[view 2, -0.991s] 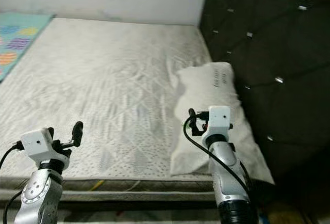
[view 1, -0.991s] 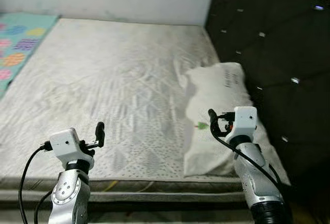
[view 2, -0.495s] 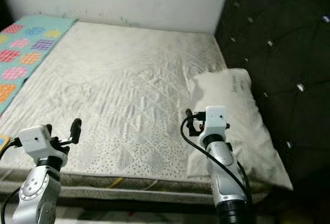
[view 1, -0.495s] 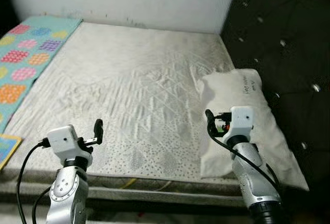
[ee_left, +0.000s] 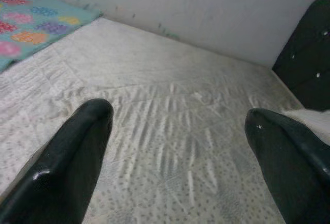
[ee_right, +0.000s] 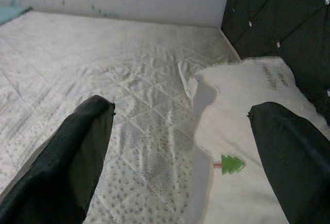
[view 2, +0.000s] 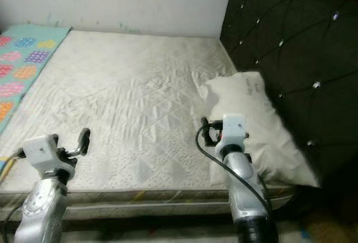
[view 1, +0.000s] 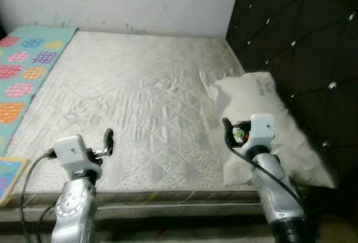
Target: Clean up the room
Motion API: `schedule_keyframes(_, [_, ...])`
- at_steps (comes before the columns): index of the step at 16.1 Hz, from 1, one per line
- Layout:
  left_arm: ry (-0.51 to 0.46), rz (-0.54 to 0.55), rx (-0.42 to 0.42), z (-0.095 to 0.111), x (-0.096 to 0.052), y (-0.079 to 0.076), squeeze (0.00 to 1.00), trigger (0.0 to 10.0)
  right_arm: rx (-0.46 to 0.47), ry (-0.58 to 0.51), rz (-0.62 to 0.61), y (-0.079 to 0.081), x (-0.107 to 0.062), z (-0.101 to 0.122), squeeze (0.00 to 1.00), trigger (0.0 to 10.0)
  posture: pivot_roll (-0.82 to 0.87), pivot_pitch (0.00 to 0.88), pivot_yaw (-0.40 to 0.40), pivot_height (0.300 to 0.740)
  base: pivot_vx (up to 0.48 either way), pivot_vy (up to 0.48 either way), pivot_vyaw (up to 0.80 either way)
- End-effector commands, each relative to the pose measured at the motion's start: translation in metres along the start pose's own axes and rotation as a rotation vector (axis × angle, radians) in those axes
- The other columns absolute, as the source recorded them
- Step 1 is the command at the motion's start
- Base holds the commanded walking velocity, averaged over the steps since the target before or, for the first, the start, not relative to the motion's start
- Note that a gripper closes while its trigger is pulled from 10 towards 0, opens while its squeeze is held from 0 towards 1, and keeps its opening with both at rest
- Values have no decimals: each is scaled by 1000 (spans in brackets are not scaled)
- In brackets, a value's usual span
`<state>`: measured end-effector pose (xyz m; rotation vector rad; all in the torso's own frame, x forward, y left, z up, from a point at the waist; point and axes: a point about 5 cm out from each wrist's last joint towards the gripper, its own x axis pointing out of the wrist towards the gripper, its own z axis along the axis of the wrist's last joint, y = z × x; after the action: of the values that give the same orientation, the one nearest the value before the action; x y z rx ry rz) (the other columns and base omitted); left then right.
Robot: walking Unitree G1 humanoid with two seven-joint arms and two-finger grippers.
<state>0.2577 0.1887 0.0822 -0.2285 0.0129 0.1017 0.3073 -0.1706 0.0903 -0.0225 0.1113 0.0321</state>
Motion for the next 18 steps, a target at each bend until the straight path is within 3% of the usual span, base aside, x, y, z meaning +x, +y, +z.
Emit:
schedule_keyframes(1, [-3,14,13,2,0,5,0,10000,5,-10,6,3,1,4,0,10000,-65,1,-36,740,0,379,0])
schedule_keyframes(5, [0,-8,17,0,-3,-1,0,10000,5,-5,8,3,1,2,0,10000,-65,6,-36,740,0,363,0])
schedule_keyframes(11, [-20,-68,0,5,-4,-6,0,10000,5,-4,21,7,1,1,0,10000,-62,13,-36,740,0,0,0])
schedule_keyframes(18, [-20,-84,-10,5,-3,-9,0,10000,6,-4,26,7,1,1,0,10000,-62,14,-36,740,297,0,0])
